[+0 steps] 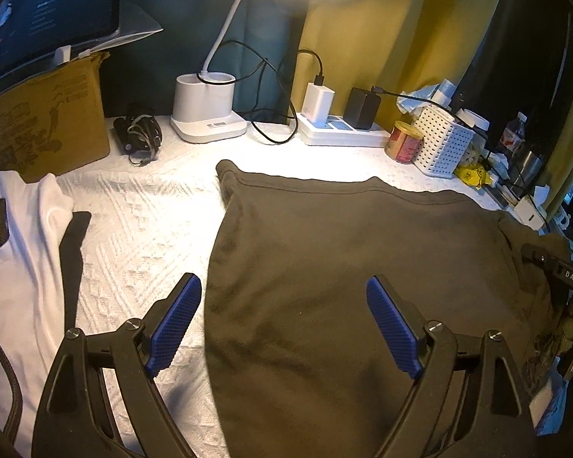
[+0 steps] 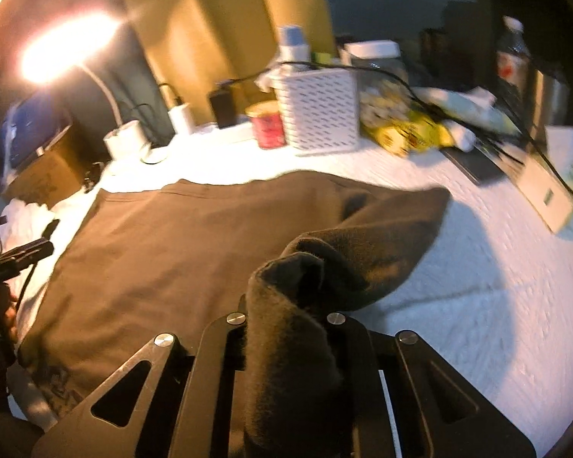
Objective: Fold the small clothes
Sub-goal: 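Fold the held corner over onto the shirt with the right tool and release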
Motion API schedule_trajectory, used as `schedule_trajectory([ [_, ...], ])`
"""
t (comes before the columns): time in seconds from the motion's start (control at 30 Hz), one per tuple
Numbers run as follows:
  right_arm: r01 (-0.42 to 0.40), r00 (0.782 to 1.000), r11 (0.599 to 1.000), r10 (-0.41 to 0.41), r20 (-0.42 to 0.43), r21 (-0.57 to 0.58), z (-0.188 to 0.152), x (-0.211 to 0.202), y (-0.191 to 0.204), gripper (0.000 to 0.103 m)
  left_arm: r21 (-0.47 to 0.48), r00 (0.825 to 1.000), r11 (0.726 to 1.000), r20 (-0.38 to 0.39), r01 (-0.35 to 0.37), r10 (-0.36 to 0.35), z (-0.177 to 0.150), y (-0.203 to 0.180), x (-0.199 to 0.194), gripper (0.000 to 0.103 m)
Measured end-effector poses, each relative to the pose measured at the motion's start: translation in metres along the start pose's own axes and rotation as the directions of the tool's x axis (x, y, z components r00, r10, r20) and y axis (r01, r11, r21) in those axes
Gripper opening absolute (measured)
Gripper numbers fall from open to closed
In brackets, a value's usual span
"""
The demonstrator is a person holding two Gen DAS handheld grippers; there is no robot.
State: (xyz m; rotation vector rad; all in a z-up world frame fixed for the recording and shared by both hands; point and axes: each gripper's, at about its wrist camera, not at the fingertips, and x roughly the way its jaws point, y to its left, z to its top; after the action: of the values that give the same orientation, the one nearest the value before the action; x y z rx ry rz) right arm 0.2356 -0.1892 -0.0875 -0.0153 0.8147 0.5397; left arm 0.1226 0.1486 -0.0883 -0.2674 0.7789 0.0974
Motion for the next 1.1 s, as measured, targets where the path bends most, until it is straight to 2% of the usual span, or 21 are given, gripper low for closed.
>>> schedule_trajectory([
  [0.27, -0.088, 0.996, 0.993, 0.089, 0.006, -0.078, 0.014, 0.002, 0.053, 0.012, -0.017, 1.0, 1.0, 0.015, 0.006, -0.006, -0.004, 0.012, -0.01, 0.088],
  [0.57, -0.196, 0.98, 0.963, 0.195, -0.024, -0.185, 0.017, 0.014, 0.121, 0.012, -0.039, 0.999, 0.999, 0.033, 0.002, 0.0, -0.011, 0.029, -0.025, 0.088],
  [0.9, -0.299, 0.953, 0.911, 0.269, -0.141, -0.283, -0.005, 0.038, 0.181, 0.012, -0.074, 0.997, 0.997, 0.069, -0.023, 0.028, -0.021, 0.049, -0.046, 0.088],
  [0.97, -0.308, 0.949, 0.905, 0.271, -0.161, -0.293, -0.008, 0.042, 0.191, 0.012, -0.083, 0.997, 0.996, 0.066, -0.028, 0.034, -0.024, 0.052, -0.049, 0.088],
  [1.1, -0.324, 0.934, 0.888, 0.246, -0.257, -0.327, -0.019, 0.058, 0.21, 0.013, -0.084, 0.997, 0.996, 0.063, -0.031, 0.036, -0.028, 0.053, -0.053, 0.088],
])
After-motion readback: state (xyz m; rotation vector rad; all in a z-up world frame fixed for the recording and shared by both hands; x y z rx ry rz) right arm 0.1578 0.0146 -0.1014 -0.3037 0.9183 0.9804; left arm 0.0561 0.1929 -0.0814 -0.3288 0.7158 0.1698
